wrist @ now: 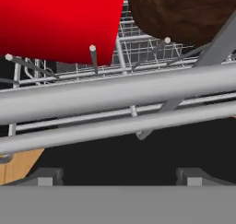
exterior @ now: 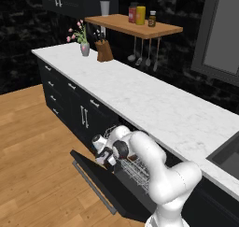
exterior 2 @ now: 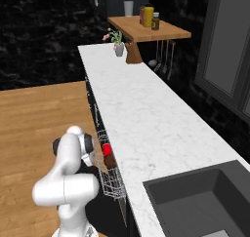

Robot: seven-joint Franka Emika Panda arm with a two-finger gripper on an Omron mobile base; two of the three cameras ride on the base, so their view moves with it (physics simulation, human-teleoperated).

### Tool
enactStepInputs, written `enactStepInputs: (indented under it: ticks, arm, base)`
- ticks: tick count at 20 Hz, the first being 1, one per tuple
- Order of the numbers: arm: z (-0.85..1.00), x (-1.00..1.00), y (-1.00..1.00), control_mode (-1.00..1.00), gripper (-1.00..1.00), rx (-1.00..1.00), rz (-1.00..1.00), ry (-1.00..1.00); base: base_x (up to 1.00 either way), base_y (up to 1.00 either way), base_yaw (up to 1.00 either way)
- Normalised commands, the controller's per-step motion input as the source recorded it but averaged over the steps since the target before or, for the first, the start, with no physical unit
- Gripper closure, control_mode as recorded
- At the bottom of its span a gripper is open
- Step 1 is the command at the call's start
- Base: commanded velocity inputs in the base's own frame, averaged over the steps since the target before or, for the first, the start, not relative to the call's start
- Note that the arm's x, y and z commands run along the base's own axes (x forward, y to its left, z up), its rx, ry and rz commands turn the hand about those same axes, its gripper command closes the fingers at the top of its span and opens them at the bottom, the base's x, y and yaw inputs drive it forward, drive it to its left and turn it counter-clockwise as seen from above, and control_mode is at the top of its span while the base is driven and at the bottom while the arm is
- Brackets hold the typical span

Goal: Pick up the cup and bowl from the counter, place them in the dishwasher, and close the dishwasher door.

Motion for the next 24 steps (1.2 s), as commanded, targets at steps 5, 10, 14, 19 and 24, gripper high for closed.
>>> enactStepInputs:
  ticks: [5, 10, 14, 19, 24]
  arm:
    - [0.15, 0.1, -0.92, -1.0, -1.0, 0.0, -0.04, 0.0]
    - [0.47, -0.03, -0.48, -1.0, -1.0, 0.0, -0.02, -0.06]
    - [0.31, -0.49, 0.08, -1.0, -1.0, -0.04, 0.02, -0.17]
    - [0.35, -0.96, 0.57, -1.0, -1.0, -0.08, 0.07, -0.2]
    - [0.91, -0.98, 0.57, -1.0, -1.0, -0.01, 0.02, -0.34]
  base:
    - [0.0, 0.0, 0.0]
    - [0.0, 0.0, 0.0]
    - [0.0, 0.0, 0.0]
    - [0.0, 0.0, 0.0]
    - [0.0, 0.0, 0.0]
